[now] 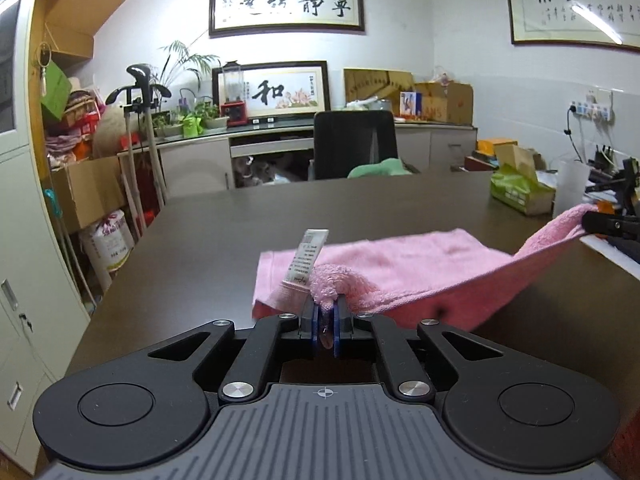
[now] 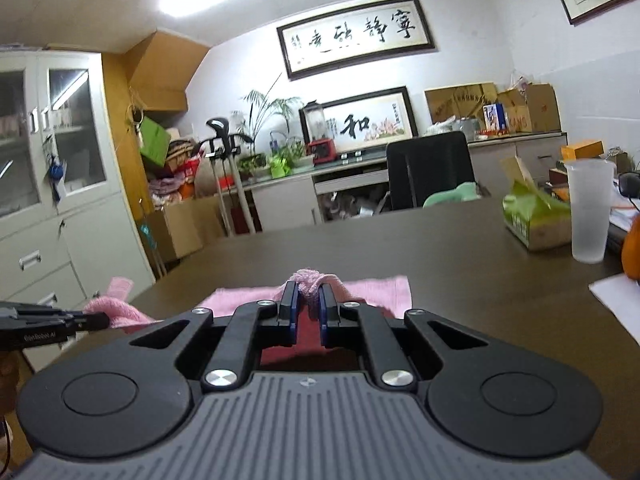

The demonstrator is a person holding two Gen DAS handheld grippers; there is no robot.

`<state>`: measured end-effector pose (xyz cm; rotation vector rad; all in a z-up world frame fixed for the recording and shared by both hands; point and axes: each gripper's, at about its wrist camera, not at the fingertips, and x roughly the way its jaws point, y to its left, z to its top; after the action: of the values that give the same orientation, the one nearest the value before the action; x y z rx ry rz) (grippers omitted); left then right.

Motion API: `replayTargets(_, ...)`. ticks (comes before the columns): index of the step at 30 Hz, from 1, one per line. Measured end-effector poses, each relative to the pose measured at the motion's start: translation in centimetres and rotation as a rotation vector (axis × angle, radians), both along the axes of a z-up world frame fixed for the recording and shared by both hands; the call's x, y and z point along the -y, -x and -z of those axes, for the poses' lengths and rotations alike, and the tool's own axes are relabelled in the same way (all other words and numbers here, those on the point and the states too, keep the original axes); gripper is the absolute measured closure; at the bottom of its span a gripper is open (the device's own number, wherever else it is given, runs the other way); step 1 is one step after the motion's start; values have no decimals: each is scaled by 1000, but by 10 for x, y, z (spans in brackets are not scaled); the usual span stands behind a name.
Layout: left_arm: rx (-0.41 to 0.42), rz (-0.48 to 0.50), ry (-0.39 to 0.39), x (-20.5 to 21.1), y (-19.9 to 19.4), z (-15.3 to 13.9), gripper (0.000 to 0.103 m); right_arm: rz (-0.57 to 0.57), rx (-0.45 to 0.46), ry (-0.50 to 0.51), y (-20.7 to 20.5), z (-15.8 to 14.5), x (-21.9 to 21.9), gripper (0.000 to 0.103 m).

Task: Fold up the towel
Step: 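Grasp the tagged towel edge with the left gripper and lift it, then open both grippers and release the folded pink towel onto the table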

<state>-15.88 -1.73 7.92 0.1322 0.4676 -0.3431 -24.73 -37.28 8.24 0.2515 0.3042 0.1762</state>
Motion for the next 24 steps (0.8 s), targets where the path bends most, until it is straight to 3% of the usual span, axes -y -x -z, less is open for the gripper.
replayTargets(7, -39, -29, -38, 20, -69, -2, 96, 40, -65, -11, -59, 6, 1, 93)
replayTargets(14, -98, -80, -110, 45, -137, 16, 96, 73, -141, -8, -111, 23, 3, 93)
replayTargets(19, -136, -111, -151, 50, -156, 34, 94, 97, -196, -6, -149, 35, 4, 93)
replayTargets(24, -179, -151, -138, 44, -166, 44, 84, 120, -250, -4, -187, 47, 5, 90)
